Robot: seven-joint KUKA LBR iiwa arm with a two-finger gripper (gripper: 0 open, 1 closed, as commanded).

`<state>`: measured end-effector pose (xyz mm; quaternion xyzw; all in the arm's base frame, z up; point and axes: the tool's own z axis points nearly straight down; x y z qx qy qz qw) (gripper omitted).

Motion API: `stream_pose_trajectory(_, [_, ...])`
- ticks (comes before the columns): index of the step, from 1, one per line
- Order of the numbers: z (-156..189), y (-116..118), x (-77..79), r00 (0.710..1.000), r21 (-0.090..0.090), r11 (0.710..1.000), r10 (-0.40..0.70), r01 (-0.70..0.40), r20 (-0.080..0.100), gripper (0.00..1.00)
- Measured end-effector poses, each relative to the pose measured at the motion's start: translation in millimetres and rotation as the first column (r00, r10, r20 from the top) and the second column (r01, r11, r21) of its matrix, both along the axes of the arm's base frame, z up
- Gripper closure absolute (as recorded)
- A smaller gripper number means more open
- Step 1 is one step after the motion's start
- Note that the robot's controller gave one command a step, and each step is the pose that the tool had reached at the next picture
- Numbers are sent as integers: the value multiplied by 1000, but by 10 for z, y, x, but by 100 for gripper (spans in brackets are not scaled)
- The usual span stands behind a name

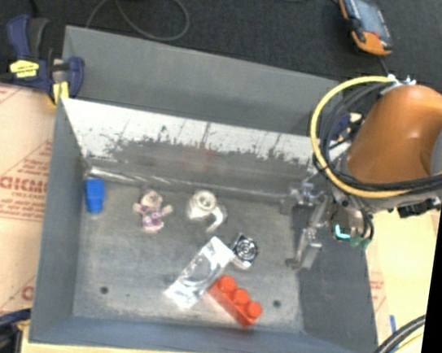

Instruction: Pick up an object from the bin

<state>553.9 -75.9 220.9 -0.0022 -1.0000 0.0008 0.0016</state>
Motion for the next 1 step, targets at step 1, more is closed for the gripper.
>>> stream_pose_trajectory(1, [-888, 446, -539, 996, 3, 996, 88, -88, -5, 0])
